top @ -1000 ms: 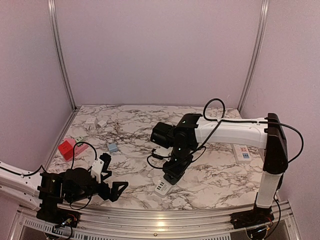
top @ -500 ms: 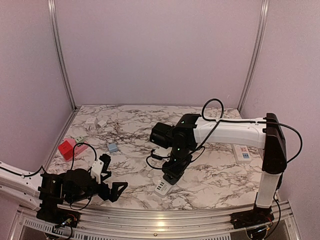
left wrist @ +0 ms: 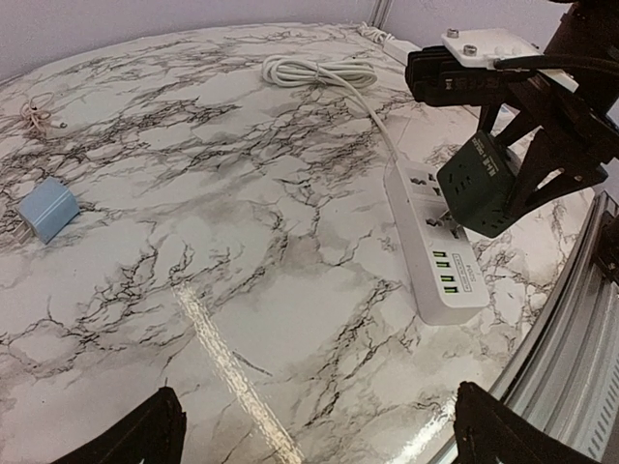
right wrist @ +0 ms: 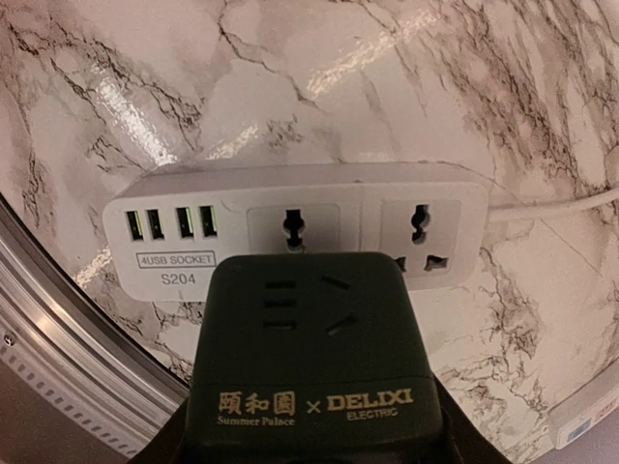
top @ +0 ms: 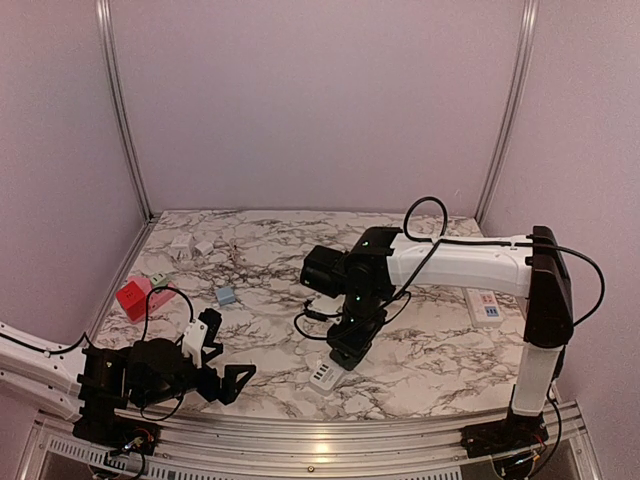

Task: Insert the plug
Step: Insert the plug into the socket slot.

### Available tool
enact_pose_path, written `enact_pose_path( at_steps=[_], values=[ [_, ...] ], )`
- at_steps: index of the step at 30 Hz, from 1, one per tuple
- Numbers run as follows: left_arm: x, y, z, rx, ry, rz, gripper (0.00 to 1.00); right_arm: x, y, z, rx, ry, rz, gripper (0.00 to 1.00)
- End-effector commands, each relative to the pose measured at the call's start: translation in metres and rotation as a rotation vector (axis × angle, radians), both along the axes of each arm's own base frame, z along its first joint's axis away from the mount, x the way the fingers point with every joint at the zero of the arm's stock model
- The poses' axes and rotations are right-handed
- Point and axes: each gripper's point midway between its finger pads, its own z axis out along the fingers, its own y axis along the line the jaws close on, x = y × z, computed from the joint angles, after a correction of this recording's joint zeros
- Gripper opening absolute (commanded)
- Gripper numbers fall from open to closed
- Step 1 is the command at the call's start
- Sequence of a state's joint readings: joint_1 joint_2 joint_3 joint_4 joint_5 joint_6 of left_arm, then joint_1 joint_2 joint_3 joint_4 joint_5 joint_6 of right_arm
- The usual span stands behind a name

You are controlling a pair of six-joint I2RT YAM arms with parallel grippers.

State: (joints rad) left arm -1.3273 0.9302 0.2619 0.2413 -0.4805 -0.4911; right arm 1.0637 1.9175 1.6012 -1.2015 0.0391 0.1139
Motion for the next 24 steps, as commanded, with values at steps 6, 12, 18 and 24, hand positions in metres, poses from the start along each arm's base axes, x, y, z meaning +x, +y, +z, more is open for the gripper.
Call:
enact_pose_path(
  at_steps=[6, 12, 18, 24],
  values=[
    [0.000, 0.001, -0.003, -0.015, 0.000, 0.010, 0.99, 0.005, 0.001, 0.015, 0.009, -0.028, 0.010, 0.00],
    [0.000, 0.002, -0.006, -0.010, 0.005, 0.011, 0.99, 0.006, 0.012, 0.014, 0.015, -0.034, 0.027, 0.00],
    [-0.001, 0.003, -0.008, -0.009, 0.010, 0.013, 0.99, 0.001, 0.020, 0.010, 0.011, -0.026, 0.053, 0.00],
    [0.000, 0.006, -0.008, -0.015, 0.007, 0.016, 0.99, 0.003, 0.014, 0.008, -0.018, -0.043, 0.040, 0.00]
  ],
)
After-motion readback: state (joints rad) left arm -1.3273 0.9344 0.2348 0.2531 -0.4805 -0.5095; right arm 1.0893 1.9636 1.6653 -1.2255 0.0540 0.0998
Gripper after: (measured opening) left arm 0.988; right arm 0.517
